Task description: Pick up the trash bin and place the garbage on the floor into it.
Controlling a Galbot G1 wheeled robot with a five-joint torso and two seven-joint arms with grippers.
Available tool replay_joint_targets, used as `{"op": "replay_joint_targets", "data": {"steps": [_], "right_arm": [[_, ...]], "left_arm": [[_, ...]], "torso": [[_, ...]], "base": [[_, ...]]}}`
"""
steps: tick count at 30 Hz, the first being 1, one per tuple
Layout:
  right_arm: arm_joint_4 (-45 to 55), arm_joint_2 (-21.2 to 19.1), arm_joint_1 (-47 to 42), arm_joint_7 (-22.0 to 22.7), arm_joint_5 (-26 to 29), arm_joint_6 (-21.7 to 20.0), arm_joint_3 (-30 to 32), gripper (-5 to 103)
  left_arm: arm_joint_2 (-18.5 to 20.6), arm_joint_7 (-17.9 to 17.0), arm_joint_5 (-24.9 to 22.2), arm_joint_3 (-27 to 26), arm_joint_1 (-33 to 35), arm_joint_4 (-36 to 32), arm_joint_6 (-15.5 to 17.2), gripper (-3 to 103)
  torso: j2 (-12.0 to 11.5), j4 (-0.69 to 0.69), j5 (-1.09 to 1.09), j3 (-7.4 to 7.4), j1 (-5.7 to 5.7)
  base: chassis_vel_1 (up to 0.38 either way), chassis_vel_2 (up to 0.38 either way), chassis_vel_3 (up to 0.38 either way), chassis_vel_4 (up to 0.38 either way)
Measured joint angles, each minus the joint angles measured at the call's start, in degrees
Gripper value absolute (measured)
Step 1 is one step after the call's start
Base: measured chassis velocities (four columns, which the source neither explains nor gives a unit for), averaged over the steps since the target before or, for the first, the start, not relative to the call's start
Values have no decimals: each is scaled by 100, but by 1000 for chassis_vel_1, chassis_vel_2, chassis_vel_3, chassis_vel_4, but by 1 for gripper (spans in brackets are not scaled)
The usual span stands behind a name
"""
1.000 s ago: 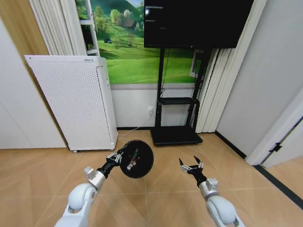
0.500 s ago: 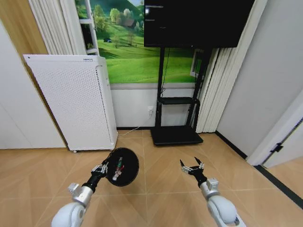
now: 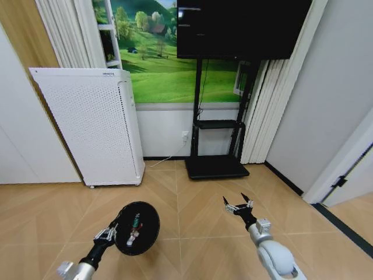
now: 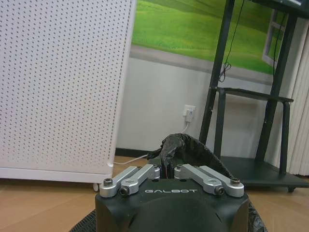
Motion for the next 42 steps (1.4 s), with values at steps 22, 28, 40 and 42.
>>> {"op": "replay_joint_targets", "data": {"steps": [22, 28, 40, 42], "right_arm": [[-8, -782, 300, 131, 399, -262, -148, 100], [58, -824, 268, 164, 399, -314, -148, 100], [47, -828, 241, 171, 404, -329, -88, 100], [31, -828, 240, 174, 406, -327, -86, 100]], "left_arm": [[-383, 292, -1747, -373, -520, 2008, -95, 7], [-353, 341, -2221, -357, -659, 2409, -77, 7], [-277, 363, -2285, -424, -702, 2522, 188, 18], [-275, 343, -2275, -427, -699, 2505, 228, 24]], "torso": [[0, -1, 2, 1, 0], [0, -1, 2, 1, 0], [0, -1, 0, 1, 0], [0, -1, 0, 1, 0]], "base": [[0, 0, 0, 0], [0, 0, 0, 0], [0, 0, 0, 0], [0, 0, 0, 0]]}}
